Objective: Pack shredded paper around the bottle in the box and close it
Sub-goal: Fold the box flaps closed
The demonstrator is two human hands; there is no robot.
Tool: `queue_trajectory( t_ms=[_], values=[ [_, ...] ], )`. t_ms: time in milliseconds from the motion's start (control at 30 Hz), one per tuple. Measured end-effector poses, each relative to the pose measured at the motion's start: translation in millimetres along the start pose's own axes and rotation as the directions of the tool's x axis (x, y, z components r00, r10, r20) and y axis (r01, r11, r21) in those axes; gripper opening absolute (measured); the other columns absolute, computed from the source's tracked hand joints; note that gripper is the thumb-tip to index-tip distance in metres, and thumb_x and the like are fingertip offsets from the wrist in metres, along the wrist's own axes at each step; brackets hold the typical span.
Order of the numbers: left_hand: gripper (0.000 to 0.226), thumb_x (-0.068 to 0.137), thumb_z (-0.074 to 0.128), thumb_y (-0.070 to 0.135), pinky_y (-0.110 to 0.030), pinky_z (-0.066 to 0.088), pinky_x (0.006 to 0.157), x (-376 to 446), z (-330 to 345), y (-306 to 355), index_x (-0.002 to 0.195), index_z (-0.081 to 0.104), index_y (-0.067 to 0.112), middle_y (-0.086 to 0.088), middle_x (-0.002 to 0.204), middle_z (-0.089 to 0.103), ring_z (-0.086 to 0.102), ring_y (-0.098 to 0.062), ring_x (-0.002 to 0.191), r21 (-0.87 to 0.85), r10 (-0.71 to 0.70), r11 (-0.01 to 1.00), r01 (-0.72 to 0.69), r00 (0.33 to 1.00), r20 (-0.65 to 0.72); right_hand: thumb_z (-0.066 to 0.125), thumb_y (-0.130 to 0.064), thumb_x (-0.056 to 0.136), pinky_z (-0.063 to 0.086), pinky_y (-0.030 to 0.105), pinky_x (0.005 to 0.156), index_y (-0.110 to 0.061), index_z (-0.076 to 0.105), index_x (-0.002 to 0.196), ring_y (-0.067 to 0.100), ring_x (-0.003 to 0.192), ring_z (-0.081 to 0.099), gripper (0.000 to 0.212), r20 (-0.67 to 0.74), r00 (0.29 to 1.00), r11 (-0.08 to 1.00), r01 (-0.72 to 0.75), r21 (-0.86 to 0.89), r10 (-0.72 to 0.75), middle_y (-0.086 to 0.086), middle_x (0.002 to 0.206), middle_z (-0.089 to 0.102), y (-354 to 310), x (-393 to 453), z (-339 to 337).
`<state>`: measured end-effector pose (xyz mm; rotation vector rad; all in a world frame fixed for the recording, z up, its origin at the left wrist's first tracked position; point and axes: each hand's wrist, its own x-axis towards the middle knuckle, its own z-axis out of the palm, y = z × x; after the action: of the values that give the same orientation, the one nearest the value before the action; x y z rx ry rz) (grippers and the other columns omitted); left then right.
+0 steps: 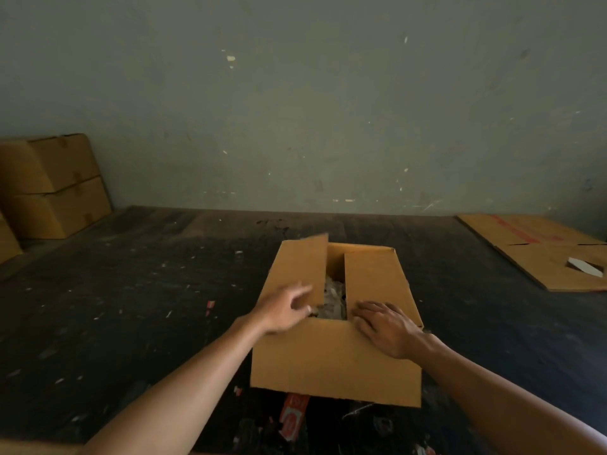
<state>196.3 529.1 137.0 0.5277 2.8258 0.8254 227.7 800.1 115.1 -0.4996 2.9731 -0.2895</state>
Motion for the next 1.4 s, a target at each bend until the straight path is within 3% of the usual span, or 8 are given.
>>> queue_trajectory(
  t_ms=[133,300,467,833,933,1100,1267,1400],
  values=[
    [0.066,0.091,0.031,0.072,-0.062,-0.018,0.110,-1.7,19.5,-0.7,0.151,0.014,0.050,0.017,0.163,-0.004,-0.016,-0.023,0.148,0.392,-0.130,0.919,0.040,0.970,0.206,0.036,-0.037,0.103,0.003,0.048,0.122,-0.036,0.038,0.148,0.006,0.146,0.022,0.045,-0.081,0.997,1.000,-0.006,-0.005,0.005,-0.015,0.156,0.036,35.4,-23.2,-8.0],
    [0.062,0.092,0.028,0.073,-0.078,-0.007,0.104,-2.6,9.8,6.7,0.150,0.022,0.051,0.020,0.162,-0.003,-0.017,-0.021,0.148,0.307,-0.177,0.947,0.094,0.951,0.253,0.056,-0.013,0.094,0.022,0.039,0.120,-0.049,0.005,0.150,0.013,0.150,0.012,0.084,-0.102,0.995,0.990,-0.024,-0.139,0.010,-0.011,0.164,0.016,93.2,-57.1,-4.0],
    [0.063,0.093,0.028,0.070,-0.073,0.003,0.110,-3.9,0.0,11.8,0.151,0.023,0.045,0.015,0.163,-0.001,-0.013,-0.023,0.149,0.310,-0.168,0.948,0.073,0.941,0.294,0.057,-0.049,0.091,0.011,0.045,0.121,-0.050,-0.030,0.143,0.014,0.147,-0.007,0.101,-0.096,0.993,0.948,-0.092,-0.304,0.065,-0.019,0.158,-0.020,102.9,-64.4,16.6],
    [0.086,0.077,0.020,0.086,-0.062,0.016,0.111,10.8,-61.4,16.2,0.149,0.033,0.040,0.011,0.151,0.043,0.026,-0.026,0.145,-0.160,-0.270,0.914,0.373,0.853,0.447,0.041,-0.070,0.089,0.043,0.039,0.096,-0.051,0.053,0.123,0.008,0.118,0.050,0.040,-0.409,0.912,0.984,0.059,0.171,0.017,-0.019,0.135,0.053,95.1,-63.2,8.6],
    [0.083,0.076,0.039,0.082,-0.047,0.053,0.088,21.9,-75.8,-10.8,0.135,0.056,0.026,-0.010,0.129,0.064,0.063,-0.030,0.114,-0.615,-0.237,0.626,0.479,0.869,0.435,0.034,-0.081,0.085,0.046,0.043,0.095,-0.047,0.056,0.108,0.009,0.106,0.055,0.046,-0.400,0.910,0.951,0.023,0.307,0.107,-0.024,0.117,0.057,87.8,-58.0,2.1],
    [0.087,0.082,0.026,0.083,-0.038,0.054,0.066,43.2,-59.7,-33.4,0.114,0.067,0.014,-0.014,0.077,0.072,0.069,-0.027,0.068,-0.950,-0.450,0.126,0.287,0.870,0.203,0.047,-0.081,0.079,0.059,0.038,0.075,-0.041,0.057,0.109,0.010,0.091,0.065,0.051,-0.317,0.895,0.781,-0.054,0.622,0.314,-0.011,0.109,0.062,81.8,-32.1,-11.6],
    [0.059,0.100,0.033,0.055,-0.047,0.036,0.105,73.9,-28.3,-25.7,0.149,0.034,0.023,-0.008,0.148,0.044,0.046,-0.029,0.130,-0.703,-0.545,0.665,0.251,0.807,-0.228,0.067,-0.055,0.083,0.057,0.036,0.075,-0.032,0.036,0.142,0.016,0.102,0.060,0.071,-0.156,0.882,0.613,-0.174,0.771,0.446,-0.002,0.127,0.051,87.9,18.0,-20.7],
    [0.073,0.097,0.047,0.049,-0.051,0.030,0.112,97.1,-13.9,-28.4,0.156,0.010,0.026,-0.005,0.162,0.014,0.029,-0.033,0.142,-0.215,-0.397,0.903,0.371,0.913,-0.096,0.070,-0.042,0.087,0.056,0.038,0.075,-0.037,0.026,0.148,0.022,0.109,0.053,0.075,-0.127,0.881,0.610,-0.205,0.765,0.456,0.004,0.139,0.036,102.6,59.8,-27.9]
  ],
)
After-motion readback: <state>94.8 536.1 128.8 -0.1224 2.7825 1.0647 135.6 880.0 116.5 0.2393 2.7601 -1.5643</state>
